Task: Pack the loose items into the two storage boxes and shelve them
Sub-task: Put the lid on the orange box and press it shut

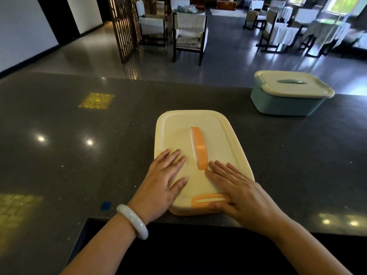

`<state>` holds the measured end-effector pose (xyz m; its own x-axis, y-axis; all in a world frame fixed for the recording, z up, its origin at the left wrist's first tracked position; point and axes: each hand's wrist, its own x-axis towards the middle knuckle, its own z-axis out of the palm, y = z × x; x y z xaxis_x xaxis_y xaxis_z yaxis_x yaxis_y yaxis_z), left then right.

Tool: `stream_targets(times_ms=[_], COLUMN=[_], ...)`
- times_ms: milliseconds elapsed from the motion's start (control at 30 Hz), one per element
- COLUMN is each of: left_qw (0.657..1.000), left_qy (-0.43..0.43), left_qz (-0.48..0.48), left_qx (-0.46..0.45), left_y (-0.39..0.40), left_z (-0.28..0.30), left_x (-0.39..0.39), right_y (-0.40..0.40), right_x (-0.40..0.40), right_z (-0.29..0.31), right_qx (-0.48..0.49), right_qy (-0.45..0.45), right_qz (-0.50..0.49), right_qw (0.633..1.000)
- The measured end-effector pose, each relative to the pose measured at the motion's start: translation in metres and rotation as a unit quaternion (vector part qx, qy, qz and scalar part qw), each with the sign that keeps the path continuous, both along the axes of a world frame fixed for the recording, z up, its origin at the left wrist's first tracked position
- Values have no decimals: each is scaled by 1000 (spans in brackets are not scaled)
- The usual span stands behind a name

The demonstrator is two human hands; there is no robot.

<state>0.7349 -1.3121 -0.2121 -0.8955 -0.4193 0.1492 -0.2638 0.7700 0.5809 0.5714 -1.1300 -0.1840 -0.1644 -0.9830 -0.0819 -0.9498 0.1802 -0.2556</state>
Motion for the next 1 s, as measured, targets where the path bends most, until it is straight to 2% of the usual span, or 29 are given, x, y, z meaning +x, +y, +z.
stream_targets(times_ms=[100, 200, 333, 467, 633, 767, 1000], left_qw=[1000, 998, 988, 972, 949, 942, 946], left_qy=[-8, -63, -137, -193, -268, -275, -260], left_qz=[0, -3, 47, 105, 69, 63, 58], left_qx=[-6, -25, -56, -86, -151, -184, -183], left_y=[1, -3, -36, -68, -65, -63, -63], left_z=[2, 6, 21, 33, 23, 16, 16], left_x=[0, -2, -31, -86, -121, -120, -117], right_y=[-1, -1, -19, -65, -132, -183, -223], right_x=[-1, -6, -21, -52, -101, -131, -163], right_z=[2, 6, 18, 22, 12, 8, 6], right_qx=[5, 15, -26, -86, -100, -49, 60], right_qy=[-12, -62, -156, -122, -96, -87, -167], right_qz=[-2, -6, -94, -174, -202, -199, -176], right_qw=[1000, 998, 983, 973, 970, 975, 968])
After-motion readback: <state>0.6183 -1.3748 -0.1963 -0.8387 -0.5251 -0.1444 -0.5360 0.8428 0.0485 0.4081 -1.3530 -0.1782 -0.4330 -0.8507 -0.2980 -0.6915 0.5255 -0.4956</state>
